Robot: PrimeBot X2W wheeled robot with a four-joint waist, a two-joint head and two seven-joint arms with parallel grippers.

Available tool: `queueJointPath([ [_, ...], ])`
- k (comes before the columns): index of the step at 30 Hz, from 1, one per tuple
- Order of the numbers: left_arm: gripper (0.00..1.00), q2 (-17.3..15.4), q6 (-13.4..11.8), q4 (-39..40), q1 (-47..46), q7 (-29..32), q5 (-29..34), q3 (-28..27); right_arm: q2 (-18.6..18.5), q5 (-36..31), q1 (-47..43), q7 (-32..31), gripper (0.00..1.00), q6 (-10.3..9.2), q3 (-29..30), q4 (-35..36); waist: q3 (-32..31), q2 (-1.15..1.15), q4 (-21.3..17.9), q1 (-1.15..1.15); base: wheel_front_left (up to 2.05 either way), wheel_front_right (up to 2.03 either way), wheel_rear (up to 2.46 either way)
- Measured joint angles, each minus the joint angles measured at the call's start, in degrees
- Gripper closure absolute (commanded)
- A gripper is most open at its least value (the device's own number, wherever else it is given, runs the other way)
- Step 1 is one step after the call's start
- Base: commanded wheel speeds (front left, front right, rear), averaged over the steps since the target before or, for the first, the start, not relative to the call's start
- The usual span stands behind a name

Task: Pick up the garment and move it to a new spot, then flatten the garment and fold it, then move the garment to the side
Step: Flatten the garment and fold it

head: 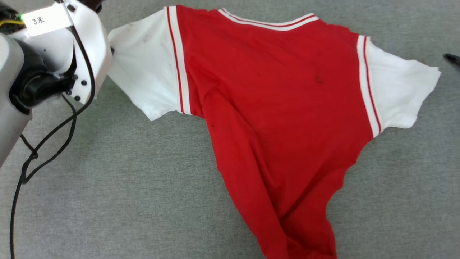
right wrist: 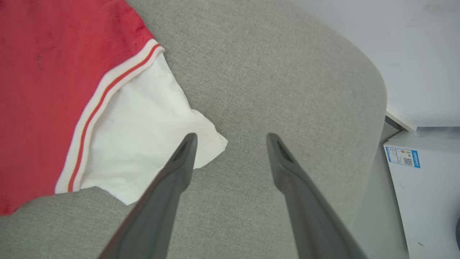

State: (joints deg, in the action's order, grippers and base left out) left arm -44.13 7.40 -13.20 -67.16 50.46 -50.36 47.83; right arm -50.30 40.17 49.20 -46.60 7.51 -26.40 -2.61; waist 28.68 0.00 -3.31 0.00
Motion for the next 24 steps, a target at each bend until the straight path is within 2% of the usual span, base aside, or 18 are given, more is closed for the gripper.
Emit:
queueJointPath([
  [2, 1.00, 0.18, 0.00, 0.34, -0.94, -0.75, -0.13, 0.31, -1.02, 1.21, 1.87, -4.70, 0.00, 0.00, -1.66, -1.02, 0.76, 0.00, 0.63, 0.00, 0.00, 0.00, 0.00],
  [6, 1.00, 0.62, 0.00, 0.76, -2.52, -1.57, -0.26, 1.37, -0.54, 2.86, 4.34, -10.00, 0.00, 0.00, -2.66, -4.89, 2.47, 0.00, 1.84, 0.00, 0.00, 0.00, 0.00],
  [13, 1.00, 0.98, 0.00, 1.27, -5.08, -3.04, -0.41, 3.00, 2.48, 1.57, 5.69, -11.10, 0.00, 0.00, -4.32, -11.04, 5.70, 0.00, 3.57, 0.00, 0.00, 0.00, 0.00],
  [18, 1.00, 0.70, 0.00, 0.68, -6.00, -3.86, -0.96, 4.17, 2.59, 1.49, 5.43, -10.44, 0.00, -0.14, -6.58, -12.93, 7.23, 0.00, 4.16, 0.00, 0.00, 0.00, 0.00],
  [20, 1.00, 0.43, 0.00, 0.21, -6.01, -4.26, -1.41, 4.78, 2.65, 3.08, 5.43, -9.90, 1.00, -0.42, -7.04, -13.13, 7.17, 0.00, 3.89, 0.00, 0.00, 0.00, 0.00],
  [24, 1.00, 0.33, 0.00, -1.18, -6.00, -5.32, -2.12, 5.72, 3.52, 3.76, 5.38, -7.94, 1.00, -0.12, -9.06, -13.65, 6.02, 0.00, 3.32, 0.00, 0.00, 0.00, 0.00],
])
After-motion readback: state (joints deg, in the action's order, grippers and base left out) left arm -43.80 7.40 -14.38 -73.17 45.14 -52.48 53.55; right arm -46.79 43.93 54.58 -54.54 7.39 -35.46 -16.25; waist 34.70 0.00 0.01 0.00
